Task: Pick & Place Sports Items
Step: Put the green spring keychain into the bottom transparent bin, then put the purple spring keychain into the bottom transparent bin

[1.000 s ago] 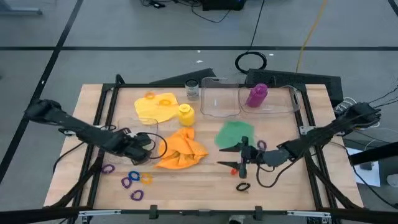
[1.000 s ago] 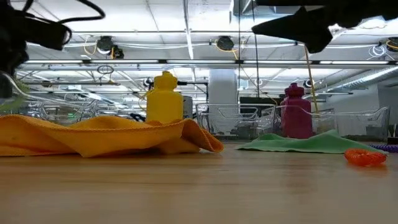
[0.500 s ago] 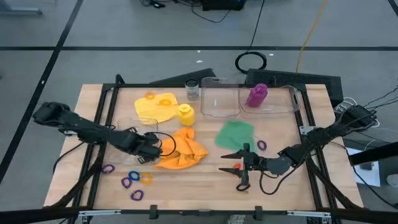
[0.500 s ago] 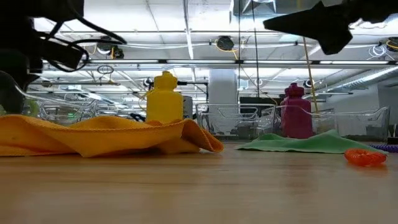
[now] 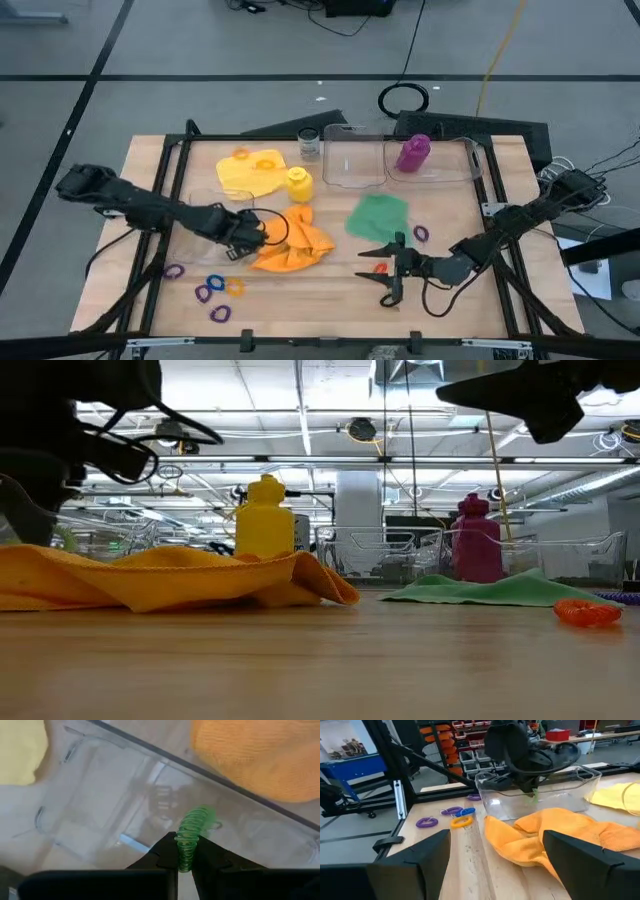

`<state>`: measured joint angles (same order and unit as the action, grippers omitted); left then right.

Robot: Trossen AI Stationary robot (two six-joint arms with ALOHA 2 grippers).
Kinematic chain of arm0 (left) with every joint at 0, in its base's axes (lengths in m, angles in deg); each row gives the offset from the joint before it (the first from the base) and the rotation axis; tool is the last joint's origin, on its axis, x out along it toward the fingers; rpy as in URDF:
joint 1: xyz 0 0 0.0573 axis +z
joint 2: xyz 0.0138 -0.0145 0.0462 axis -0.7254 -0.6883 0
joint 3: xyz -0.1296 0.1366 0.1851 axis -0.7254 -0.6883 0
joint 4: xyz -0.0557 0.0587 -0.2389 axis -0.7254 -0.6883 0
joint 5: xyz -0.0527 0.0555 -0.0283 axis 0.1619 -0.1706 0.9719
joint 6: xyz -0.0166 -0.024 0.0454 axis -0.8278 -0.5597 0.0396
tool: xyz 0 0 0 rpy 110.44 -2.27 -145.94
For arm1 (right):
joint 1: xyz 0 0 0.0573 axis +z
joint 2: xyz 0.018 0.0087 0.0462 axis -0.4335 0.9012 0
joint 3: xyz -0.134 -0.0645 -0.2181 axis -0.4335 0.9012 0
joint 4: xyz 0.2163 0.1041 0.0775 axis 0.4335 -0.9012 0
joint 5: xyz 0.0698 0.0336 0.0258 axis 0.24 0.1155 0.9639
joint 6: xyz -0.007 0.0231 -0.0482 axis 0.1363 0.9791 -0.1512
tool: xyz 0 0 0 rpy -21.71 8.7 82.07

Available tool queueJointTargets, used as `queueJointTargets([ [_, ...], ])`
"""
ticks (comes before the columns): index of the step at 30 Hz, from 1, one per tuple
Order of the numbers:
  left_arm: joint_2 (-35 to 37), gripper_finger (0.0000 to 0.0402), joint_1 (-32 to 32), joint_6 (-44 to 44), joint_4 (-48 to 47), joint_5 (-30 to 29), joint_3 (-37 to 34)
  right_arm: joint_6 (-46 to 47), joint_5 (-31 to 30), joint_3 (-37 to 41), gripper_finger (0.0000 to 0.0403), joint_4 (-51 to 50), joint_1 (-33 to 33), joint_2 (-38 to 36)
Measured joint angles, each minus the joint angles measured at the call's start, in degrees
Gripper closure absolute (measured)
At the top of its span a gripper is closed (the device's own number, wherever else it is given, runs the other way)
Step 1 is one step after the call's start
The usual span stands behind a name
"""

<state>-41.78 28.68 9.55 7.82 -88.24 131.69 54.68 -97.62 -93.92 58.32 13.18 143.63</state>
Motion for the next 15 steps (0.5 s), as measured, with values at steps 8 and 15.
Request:
queueJointTargets([
  [8,0.0,0.0333,2.9,2.6,0.2,4.2,0.0,-0.1,0.0,0.0,0.0165,0.0,0.0,0.0],
  [15,0.0,0.0267,4.6,6.1,-0.1,3.8,0.0,-1.4,0.0,0.0,0.0165,0.0,0.0,0.0],
])
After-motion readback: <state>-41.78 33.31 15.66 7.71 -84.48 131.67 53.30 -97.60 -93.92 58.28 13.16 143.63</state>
